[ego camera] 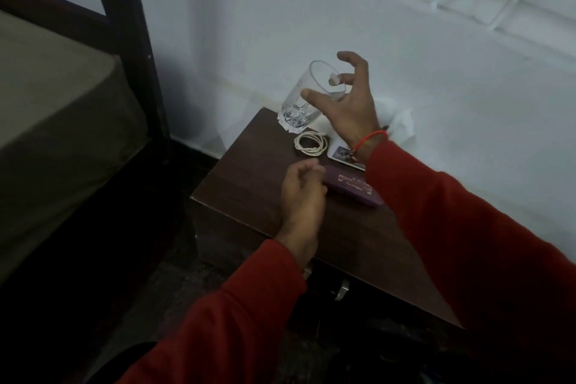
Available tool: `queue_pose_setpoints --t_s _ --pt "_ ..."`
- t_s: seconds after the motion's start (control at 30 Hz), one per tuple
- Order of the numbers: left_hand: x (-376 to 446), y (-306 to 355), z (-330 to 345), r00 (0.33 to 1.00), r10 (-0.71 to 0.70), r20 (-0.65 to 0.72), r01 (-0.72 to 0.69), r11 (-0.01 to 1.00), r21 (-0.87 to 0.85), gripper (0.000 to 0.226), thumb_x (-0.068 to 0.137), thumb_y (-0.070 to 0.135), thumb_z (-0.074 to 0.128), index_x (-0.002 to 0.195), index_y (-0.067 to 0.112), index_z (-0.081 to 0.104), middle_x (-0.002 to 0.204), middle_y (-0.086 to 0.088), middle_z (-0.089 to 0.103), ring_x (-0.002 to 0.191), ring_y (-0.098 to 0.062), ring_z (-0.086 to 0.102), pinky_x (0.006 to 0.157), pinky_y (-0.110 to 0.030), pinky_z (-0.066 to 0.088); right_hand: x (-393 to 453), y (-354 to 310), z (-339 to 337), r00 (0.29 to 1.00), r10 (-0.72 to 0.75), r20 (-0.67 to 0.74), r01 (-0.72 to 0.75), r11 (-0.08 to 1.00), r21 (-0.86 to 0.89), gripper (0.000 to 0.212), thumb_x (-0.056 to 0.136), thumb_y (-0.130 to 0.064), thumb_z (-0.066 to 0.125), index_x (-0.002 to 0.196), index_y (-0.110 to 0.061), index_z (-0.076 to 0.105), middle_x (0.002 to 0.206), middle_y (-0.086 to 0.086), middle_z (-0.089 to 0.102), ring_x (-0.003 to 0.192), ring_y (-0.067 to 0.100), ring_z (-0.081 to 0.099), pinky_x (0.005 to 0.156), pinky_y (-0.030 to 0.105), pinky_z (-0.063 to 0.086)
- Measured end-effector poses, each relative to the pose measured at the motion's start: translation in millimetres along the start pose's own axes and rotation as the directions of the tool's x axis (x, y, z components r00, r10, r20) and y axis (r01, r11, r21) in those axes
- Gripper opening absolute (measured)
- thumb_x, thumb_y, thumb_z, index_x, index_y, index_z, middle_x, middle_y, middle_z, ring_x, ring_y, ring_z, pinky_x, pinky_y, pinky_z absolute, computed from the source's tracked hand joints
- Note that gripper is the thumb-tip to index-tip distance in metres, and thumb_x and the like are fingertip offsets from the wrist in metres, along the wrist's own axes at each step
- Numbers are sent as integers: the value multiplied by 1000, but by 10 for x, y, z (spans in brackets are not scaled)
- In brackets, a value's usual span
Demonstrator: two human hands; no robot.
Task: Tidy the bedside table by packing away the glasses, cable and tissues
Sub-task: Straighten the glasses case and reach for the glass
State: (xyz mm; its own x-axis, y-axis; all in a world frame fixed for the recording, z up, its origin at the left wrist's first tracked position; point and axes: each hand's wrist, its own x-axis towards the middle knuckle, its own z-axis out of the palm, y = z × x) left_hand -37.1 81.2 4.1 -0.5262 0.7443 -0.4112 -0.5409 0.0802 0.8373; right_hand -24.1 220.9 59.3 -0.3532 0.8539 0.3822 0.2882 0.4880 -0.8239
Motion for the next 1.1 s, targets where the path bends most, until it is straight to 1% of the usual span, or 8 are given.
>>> queue_pose_setpoints --t_s 0.07,0.23,0.37,0.47,0.57,0.73,0.9,1.1 --pt "-23 31 14 999 24 27 -24 1000 -12 22 100 26 57 120 31 62 105 17 66 96 -10 65 74 -27 51 -87 -71 -262 1000 -12 -11 12 1000 -1 80 68 -36 87 134 -29 42 112 9 55 89 24 68 88 43 57" --pt "-122 -27 119 992 69 105 -74 996 47 29 104 19 49 129 32 57 131 14 59 115 -12 60 80 -30 50 -344 -17 -920 997 -40 -67 33 994 -101 82 70 -40 87 137 -31 41 113 7 58 88 13 64 81 20 54" --pt "-133 -126 196 996 68 58 -73 994 78 28 102 14 51 126 25 60 111 11 64 95 -10 60 68 -26 47 -539 227 -1446 973 -55 -223 26 991 -132 79 72 -34 86 137 -26 43 116 9 56 103 13 60 79 15 52" --pt "-128 -201 234 999 35 40 -39 994 100 24 101 17 53 119 30 60 101 16 63 94 -10 60 70 -28 49 -615 464 -1787 912 -40 -408 -17 991 -136 78 72 -36 85 137 -26 42 118 12 56 109 16 60 80 9 47" --pt "-130 -269 307 999 28 38 -33 991 128 24 100 17 54 119 29 62 99 17 63 95 -12 61 71 -30 50 -628 709 -2019 861 27 -507 -114 983 -141 82 70 -37 85 138 -27 40 122 17 54 111 19 59 87 14 47" --pt "-113 -392 409 999 -3 37 -3 987 163 22 99 19 57 117 31 62 99 16 63 96 -13 63 78 -35 54 -588 1121 -2050 860 170 -480 -282 944 -171 90 67 -29 87 141 -28 36 122 16 56 114 20 56 101 34 48" --pt "-97 -461 467 998 -14 56 4 983 181 19 99 19 58 114 31 61 94 13 62 93 -14 62 82 -40 55 -494 1403 -1878 854 275 -442 -374 914 -156 93 68 -26 87 144 -27 34 125 14 60 115 20 57 98 25 41" --pt "-71 -472 481 998 -12 68 0 985 173 20 99 18 57 115 30 59 97 14 62 92 -12 61 89 -45 56 -480 1534 -1744 878 295 -376 -388 900 -198 101 68 -25 89 149 -23 30 133 18 58 125 26 56 109 37 44"
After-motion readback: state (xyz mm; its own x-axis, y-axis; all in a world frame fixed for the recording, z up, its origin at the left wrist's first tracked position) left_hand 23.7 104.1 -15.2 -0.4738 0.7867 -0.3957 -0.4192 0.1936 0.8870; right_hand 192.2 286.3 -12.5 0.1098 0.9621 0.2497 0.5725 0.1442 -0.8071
